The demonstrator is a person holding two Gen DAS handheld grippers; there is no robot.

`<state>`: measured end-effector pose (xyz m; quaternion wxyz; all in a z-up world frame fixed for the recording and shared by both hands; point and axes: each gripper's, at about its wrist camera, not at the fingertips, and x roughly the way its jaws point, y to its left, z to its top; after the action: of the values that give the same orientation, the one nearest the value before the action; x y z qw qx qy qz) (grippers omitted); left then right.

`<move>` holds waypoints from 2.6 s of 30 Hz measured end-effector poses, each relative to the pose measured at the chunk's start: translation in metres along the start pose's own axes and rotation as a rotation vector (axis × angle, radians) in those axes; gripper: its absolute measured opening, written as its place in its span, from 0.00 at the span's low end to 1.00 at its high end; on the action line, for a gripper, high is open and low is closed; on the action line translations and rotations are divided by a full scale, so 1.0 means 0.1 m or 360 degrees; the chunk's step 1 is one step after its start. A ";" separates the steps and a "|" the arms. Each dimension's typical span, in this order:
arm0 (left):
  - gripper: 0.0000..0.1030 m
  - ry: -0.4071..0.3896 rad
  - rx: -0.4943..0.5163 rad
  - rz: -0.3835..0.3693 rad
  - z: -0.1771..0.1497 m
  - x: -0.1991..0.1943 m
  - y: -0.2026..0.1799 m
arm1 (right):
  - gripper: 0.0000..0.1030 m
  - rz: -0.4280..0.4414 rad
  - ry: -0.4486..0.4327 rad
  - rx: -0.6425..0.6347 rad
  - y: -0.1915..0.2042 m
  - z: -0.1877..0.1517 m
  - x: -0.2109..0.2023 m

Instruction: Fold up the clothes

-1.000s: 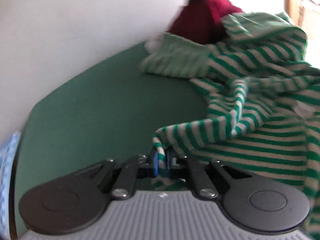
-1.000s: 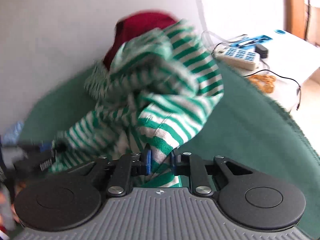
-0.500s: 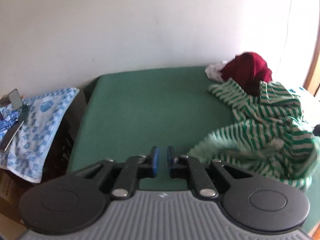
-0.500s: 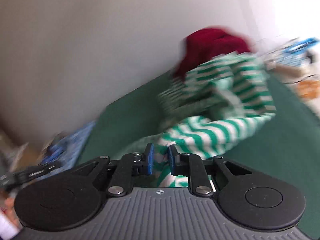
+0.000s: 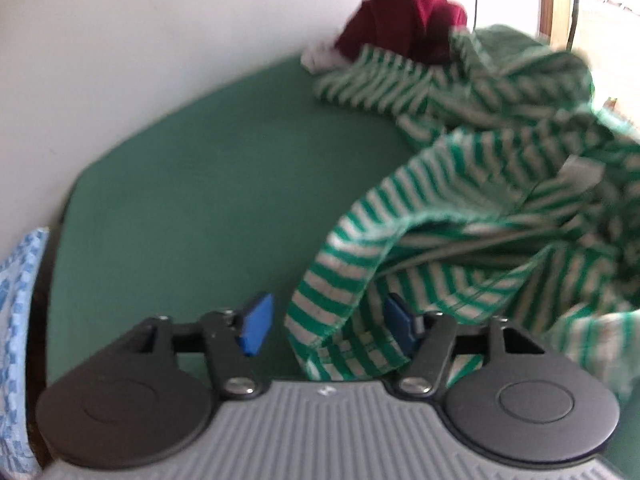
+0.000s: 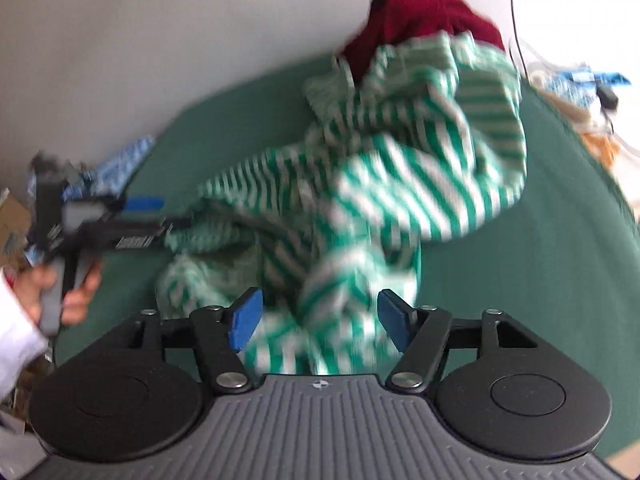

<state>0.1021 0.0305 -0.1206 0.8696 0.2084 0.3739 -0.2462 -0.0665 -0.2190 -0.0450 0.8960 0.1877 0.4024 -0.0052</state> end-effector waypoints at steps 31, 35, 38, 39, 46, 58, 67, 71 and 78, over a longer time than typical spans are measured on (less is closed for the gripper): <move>0.17 -0.0630 -0.0322 -0.0035 -0.40 -2.72 0.68 | 0.15 0.0504 -0.0671 0.0138 0.09 0.28 -1.17; 0.18 -0.0326 -0.0237 0.0028 -0.62 -2.24 0.54 | 0.49 0.0202 -0.0455 0.0146 0.03 0.19 -0.87; 0.26 -0.0187 -0.0265 0.0032 -0.70 -2.04 0.58 | 0.49 0.0008 -0.0331 0.0094 0.10 0.21 -0.38; 0.38 -0.0156 -0.0278 0.0035 -0.72 -1.99 0.61 | 0.49 -0.0028 -0.0292 0.0088 0.12 0.21 -0.24; 0.66 -0.0106 -0.0408 0.0303 -0.90 -2.16 0.90 | 0.56 -0.0123 -0.0111 0.0436 -0.19 0.44 0.70; 0.82 -0.0221 -0.0243 0.0294 -0.51 -2.00 0.39 | 0.05 0.0166 -0.0436 0.0658 -0.59 0.76 0.17; 0.68 -0.0235 -0.0214 0.0029 0.34 -0.87 0.42 | 0.15 -0.0219 -0.0210 0.0577 -0.97 0.26 -0.18; 0.55 -0.0083 -0.0027 -0.0071 0.67 -0.10 0.10 | 0.38 -0.0238 -0.0227 0.0487 -0.81 0.28 -0.17; 0.05 0.0095 0.0114 -0.0143 0.85 0.45 -0.42 | 0.68 -0.0429 -0.0364 0.0114 -0.57 0.21 -0.28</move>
<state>0.1515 -0.0615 -0.1081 0.8381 0.2295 0.3996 -0.2919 -0.0791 -0.2831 -0.0310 0.9199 0.1621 0.3188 -0.1608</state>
